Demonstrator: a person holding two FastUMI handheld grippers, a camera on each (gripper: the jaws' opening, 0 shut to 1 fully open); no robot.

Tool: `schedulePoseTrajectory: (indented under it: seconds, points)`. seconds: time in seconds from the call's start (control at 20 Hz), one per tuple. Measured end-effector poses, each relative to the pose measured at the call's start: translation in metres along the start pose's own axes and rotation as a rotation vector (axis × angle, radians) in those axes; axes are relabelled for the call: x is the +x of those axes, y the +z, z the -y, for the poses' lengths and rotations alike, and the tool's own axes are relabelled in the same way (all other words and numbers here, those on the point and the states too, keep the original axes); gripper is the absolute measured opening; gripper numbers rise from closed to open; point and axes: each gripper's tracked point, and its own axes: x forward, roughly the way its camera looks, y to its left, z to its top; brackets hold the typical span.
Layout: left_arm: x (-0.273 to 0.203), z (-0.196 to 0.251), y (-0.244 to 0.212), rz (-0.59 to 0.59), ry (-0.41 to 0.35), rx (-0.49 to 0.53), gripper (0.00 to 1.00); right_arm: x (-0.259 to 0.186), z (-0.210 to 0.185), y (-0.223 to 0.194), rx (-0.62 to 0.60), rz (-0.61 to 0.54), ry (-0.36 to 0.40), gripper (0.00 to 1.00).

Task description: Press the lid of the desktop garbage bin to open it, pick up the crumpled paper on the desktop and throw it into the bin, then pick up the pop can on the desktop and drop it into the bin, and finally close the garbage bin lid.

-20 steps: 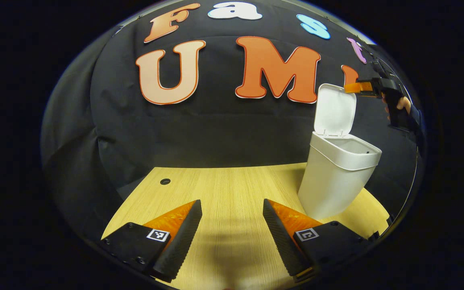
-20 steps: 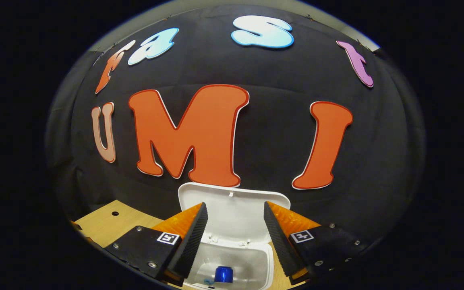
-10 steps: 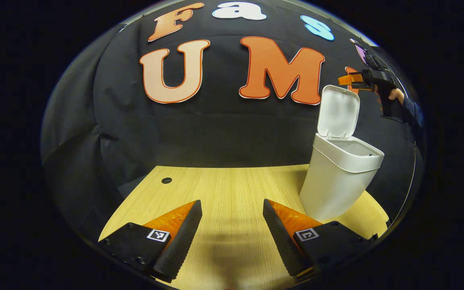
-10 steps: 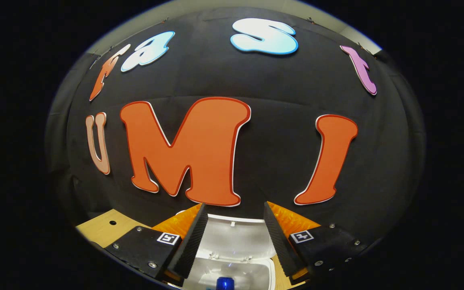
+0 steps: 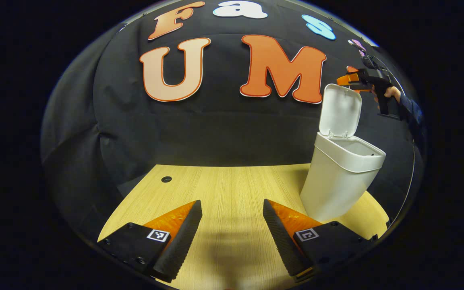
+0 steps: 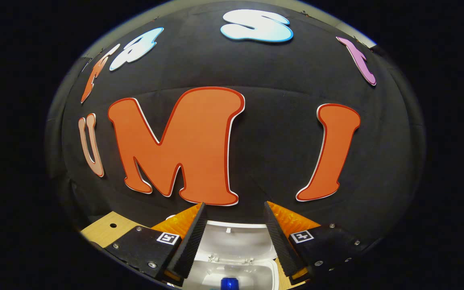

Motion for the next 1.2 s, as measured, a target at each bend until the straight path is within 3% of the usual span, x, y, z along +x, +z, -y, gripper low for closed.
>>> schedulePoseTrajectory:
  seconds: [0.5,0.55,0.6,0.8,0.85,0.9,1.2]
  points:
    - [0.001,0.019,0.002,-0.002,-0.043,0.022,0.98,-0.039,-0.005,-0.018,0.037,-0.032,0.05,0.86]
    - [0.0,0.02,0.002,-0.002,-0.047,0.021,0.98,-0.045,-0.005,-0.02,0.035,-0.032,0.054,0.9]
    - [-0.001,0.022,0.001,-0.005,-0.051,0.02,0.98,-0.049,-0.005,-0.023,0.036,-0.034,0.057,0.86]
    - [-0.004,0.027,0.0,-0.012,-0.06,0.026,0.98,-0.064,-0.006,-0.035,0.049,-0.052,0.071,0.86]
    - [-0.004,0.028,-0.001,-0.014,-0.062,0.028,0.98,-0.065,-0.007,-0.039,0.049,-0.063,0.072,0.9]
    - [-0.004,0.029,-0.001,-0.015,-0.064,0.029,0.98,-0.067,-0.007,-0.047,0.048,-0.082,0.075,0.86]
    - [-0.006,0.031,-0.004,-0.024,-0.068,0.029,0.98,-0.076,-0.007,-0.079,0.056,-0.159,0.076,0.86]
